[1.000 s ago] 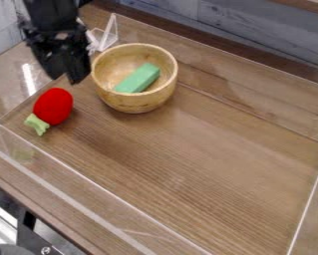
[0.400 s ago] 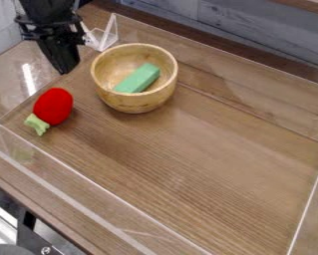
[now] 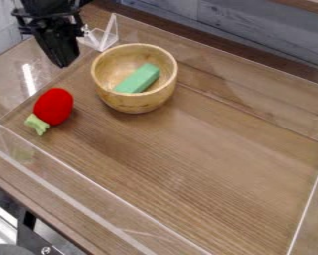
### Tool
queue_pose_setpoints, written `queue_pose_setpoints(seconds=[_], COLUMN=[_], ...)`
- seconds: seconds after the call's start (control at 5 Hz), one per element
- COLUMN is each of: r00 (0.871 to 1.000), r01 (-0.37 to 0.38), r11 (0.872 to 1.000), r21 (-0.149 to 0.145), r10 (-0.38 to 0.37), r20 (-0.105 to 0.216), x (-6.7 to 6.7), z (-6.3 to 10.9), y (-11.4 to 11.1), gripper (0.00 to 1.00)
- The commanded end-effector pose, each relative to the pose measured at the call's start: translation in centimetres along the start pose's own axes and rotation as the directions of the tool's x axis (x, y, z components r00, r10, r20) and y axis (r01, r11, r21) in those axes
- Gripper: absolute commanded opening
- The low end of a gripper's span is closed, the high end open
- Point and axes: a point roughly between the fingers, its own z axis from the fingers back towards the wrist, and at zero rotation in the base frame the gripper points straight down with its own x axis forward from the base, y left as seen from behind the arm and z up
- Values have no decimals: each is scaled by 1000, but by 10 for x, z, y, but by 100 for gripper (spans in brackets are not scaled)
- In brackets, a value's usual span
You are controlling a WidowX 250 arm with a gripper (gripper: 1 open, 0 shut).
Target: Move the red object to the right side of the table
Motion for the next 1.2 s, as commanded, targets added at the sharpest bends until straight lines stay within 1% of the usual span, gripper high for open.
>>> queue_pose_setpoints(seconds=[0.0,0.2,0.6,0.8,1.0], r00=[999,999,999,999,999], r01=[14,19,-42,-44,-41], r11=[999,999,996,996,997], r21=[44,51,74,78,69], r10=[-16,-20,41,43,39], r20=[48,28,10,9,34], x=[3,2,-6,1,11], z=[10,-3,-24,-23,-7], y=[8,15,26,34,32], gripper=[100,100,100,0,0])
